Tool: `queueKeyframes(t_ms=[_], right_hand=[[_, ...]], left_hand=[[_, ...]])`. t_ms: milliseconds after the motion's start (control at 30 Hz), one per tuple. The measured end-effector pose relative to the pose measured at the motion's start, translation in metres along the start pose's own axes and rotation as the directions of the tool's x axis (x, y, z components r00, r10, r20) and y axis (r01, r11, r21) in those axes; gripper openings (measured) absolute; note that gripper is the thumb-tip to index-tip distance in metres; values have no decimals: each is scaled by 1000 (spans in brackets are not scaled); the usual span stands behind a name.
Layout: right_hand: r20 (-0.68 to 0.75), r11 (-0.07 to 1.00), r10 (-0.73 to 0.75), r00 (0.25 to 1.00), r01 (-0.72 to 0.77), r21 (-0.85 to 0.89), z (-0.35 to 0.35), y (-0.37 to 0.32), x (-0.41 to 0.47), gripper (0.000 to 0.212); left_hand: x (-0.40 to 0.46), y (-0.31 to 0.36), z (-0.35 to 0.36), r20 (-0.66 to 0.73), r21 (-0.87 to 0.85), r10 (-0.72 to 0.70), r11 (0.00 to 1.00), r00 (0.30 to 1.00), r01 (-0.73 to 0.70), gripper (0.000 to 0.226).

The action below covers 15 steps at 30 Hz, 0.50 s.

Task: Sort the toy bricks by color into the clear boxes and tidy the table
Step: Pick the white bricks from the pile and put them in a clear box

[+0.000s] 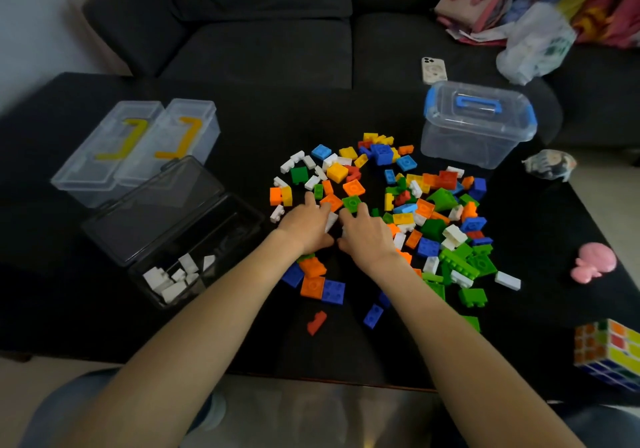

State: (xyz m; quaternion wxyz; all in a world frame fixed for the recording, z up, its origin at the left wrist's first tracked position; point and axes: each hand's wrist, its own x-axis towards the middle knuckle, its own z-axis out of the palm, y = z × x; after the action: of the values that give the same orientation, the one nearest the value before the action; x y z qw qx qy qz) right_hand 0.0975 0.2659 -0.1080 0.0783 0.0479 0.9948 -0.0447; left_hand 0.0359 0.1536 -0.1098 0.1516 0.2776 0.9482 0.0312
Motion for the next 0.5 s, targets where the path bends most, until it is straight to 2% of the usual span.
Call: queueKeyframes(t_ms=[200,500], right_hand=[[-23,996,1,1000,1,88,-3,13,2,47],[-65,934,-64,996,83,347,-8,36,0,37]], left_hand=[[9,13,9,-87,-11,-25,1000,996,24,49],[17,18,17,-46,86,15,996,999,-11,53]])
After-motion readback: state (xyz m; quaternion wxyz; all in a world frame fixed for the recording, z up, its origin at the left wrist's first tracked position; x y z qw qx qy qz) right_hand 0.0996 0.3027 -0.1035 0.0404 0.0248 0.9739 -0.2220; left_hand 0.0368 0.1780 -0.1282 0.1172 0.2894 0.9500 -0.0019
